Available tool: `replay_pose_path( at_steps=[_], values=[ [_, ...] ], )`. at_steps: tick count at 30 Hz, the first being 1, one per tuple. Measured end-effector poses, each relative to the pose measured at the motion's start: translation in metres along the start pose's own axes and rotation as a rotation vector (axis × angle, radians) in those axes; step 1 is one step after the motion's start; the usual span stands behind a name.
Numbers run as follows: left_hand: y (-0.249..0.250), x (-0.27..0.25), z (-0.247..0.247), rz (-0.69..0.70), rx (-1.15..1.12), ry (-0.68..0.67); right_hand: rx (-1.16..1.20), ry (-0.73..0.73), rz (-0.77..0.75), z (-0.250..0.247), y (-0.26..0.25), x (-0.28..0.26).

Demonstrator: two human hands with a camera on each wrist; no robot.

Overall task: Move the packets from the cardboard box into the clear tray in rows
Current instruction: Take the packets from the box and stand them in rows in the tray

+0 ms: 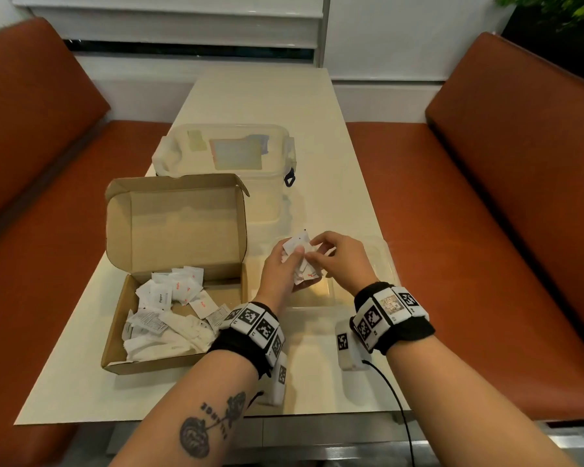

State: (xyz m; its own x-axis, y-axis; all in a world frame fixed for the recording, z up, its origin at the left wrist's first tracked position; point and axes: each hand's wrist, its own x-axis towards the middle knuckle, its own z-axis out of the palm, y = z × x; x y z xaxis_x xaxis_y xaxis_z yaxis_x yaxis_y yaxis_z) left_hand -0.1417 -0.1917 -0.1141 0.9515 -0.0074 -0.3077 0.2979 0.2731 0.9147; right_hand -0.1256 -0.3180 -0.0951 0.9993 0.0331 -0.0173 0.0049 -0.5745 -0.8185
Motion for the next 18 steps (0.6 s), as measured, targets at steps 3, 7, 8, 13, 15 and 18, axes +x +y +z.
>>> replay_pose_path(
  at_steps=[3,7,8,13,15,18],
  values=[
    [0.001,0.000,-0.003,-0.010,-0.017,-0.028,0.021,0.014,0.013,0.002,0.003,0.002],
    [0.001,-0.002,-0.007,-0.014,0.010,-0.073,0.065,0.108,0.003,-0.001,-0.001,0.008],
    [0.001,-0.002,-0.007,-0.015,0.022,-0.092,0.052,0.116,-0.013,-0.002,-0.002,0.011],
    [0.001,-0.003,-0.007,-0.018,0.059,-0.114,-0.004,0.056,-0.052,-0.004,-0.006,0.017],
    [0.001,-0.002,-0.007,-0.032,0.050,-0.101,0.031,0.057,-0.039,-0.005,-0.006,0.019],
    [0.001,-0.002,-0.007,-0.036,0.033,-0.057,0.078,0.093,-0.022,-0.009,-0.002,0.021]
  ],
)
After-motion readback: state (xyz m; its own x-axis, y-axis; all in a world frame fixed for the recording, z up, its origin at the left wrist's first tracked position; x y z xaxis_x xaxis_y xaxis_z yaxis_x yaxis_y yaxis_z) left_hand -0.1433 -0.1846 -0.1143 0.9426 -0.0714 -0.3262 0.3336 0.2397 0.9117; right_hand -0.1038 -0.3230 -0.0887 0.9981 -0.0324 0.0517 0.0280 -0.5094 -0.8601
